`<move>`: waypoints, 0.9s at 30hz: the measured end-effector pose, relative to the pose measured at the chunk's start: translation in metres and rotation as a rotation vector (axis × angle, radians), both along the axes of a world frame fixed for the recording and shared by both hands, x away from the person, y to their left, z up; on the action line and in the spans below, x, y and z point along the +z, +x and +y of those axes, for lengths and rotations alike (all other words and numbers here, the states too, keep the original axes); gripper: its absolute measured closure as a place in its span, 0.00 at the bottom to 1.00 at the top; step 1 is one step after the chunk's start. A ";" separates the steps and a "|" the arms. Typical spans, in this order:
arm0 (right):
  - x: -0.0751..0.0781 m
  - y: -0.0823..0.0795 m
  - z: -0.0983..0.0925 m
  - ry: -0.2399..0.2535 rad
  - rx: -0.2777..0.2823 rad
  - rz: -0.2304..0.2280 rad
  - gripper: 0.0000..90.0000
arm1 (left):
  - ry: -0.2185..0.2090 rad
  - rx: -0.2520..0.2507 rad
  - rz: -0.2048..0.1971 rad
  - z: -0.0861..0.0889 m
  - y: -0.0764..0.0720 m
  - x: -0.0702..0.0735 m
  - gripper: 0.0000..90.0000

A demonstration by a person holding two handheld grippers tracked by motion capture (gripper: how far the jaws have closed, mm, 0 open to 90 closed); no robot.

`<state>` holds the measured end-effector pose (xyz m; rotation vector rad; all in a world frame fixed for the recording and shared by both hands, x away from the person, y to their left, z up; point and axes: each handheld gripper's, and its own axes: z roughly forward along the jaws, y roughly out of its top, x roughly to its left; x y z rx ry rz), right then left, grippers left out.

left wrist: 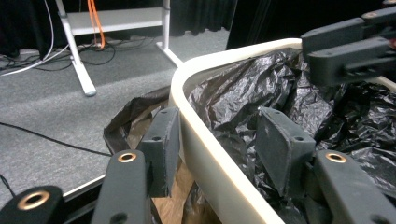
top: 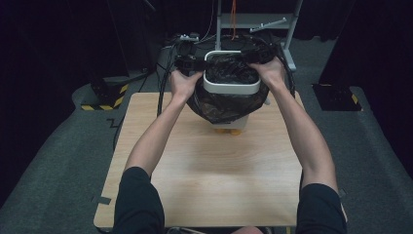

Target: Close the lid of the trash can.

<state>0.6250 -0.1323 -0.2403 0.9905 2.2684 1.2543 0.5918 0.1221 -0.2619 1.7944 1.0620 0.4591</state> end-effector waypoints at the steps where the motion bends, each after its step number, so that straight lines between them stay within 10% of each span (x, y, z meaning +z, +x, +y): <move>1: -0.001 0.005 -0.001 -0.003 -0.024 0.014 0.66 | 0.004 0.001 -0.001 0.000 0.000 0.000 0.56; 5: -0.011 0.008 0.001 -0.088 -0.051 0.034 0.62 | 0.019 0.005 0.020 0.000 -0.002 -0.003 0.55; 11: -0.013 0.002 -0.007 -0.006 -0.048 -0.008 0.61 | -0.004 -0.004 -0.009 0.000 -0.005 -0.001 0.53; 19: -0.004 -0.047 -0.043 0.095 -0.051 -0.119 0.59 | -0.023 -0.020 -0.029 0.007 -0.017 -0.003 0.52; 27: -0.008 -0.051 -0.054 0.096 -0.071 -0.123 0.59 | -0.045 -0.026 -0.068 0.010 -0.019 0.000 0.53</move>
